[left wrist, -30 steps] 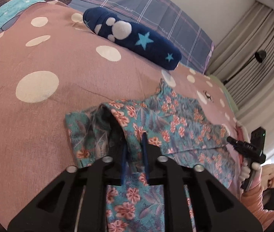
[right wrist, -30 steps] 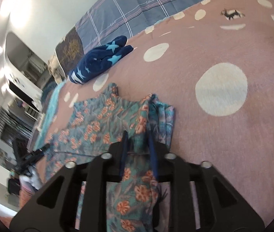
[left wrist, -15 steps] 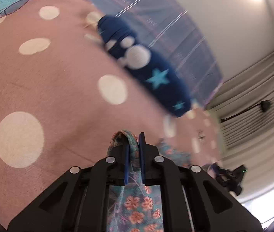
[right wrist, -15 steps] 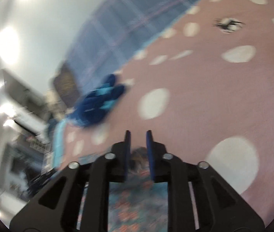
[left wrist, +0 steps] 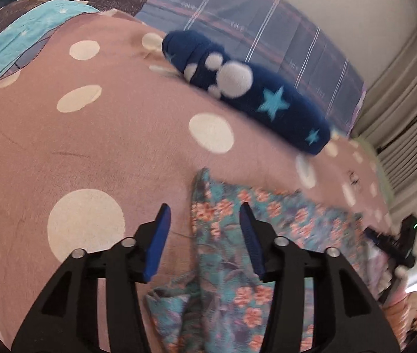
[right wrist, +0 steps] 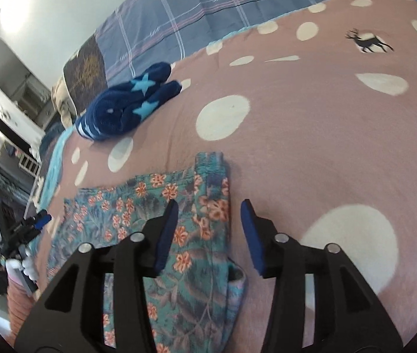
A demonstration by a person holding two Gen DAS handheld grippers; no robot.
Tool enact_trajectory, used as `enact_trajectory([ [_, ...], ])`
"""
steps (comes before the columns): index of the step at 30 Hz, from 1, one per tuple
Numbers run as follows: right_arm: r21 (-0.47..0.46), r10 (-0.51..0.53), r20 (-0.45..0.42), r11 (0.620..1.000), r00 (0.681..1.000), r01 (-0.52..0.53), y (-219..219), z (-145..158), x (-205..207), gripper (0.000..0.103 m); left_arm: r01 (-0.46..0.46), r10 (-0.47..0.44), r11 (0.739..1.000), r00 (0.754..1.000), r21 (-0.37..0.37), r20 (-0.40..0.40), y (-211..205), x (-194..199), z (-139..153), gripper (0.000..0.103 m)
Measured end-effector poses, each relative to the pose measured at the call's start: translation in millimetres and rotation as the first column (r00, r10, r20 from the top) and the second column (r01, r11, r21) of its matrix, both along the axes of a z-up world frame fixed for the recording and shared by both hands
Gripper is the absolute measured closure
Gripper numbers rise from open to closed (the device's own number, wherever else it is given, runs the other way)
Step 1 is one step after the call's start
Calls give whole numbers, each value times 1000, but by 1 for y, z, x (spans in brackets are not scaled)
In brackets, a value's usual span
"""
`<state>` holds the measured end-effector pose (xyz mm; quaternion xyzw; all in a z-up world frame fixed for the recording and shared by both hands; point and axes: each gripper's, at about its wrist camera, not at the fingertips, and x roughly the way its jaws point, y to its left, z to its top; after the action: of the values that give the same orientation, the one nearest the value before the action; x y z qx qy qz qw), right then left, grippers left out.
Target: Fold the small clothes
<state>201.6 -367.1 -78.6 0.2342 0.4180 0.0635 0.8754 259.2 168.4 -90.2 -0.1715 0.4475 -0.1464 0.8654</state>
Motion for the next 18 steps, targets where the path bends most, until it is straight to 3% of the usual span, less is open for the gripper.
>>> enact_trajectory([
  [3, -17, 27, -19, 999, 999, -27, 8, -6, 14, 56, 43, -40, 998, 997, 50, -68, -14, 20, -20, 52],
  [5, -34, 40, -20, 999, 999, -41, 13, -7, 23, 56, 46, -42, 997, 997, 69, -64, -20, 30, -24, 53],
  [6, -44, 43, -15, 998, 999, -44, 14, -7, 25, 66, 52, -48, 997, 997, 58, -56, -22, 36, -22, 55],
  [7, -52, 45, -9, 998, 999, -46, 15, -5, 27, 98, 61, -59, 998, 997, 27, -53, -22, 40, -20, 91],
  [8, -40, 47, -3, 998, 999, -47, 14, -4, 29, 99, 73, -74, 997, 996, -23, -48, -22, 43, -16, 102],
  [12, 146, -3, 167, 989, 986, -22, -11, 18, 9, 100, 79, -76, 997, 988, -22, 135, -19, 21, 24, 102],
  [14, 213, -22, 217, 977, 976, -26, -26, 21, 2, 100, 57, -57, 998, 985, 2, 164, -13, 19, 31, 102],
  [17, 169, -43, 111, 985, 993, 23, -35, -3, 20, 96, 25, -29, 999, 995, 42, 101, -7, 34, 13, 102],
  [18, 182, -36, 69, 983, 997, 23, -35, -14, 27, 90, 20, -24, 998, 997, 57, 69, -7, 37, 4, 102],
])
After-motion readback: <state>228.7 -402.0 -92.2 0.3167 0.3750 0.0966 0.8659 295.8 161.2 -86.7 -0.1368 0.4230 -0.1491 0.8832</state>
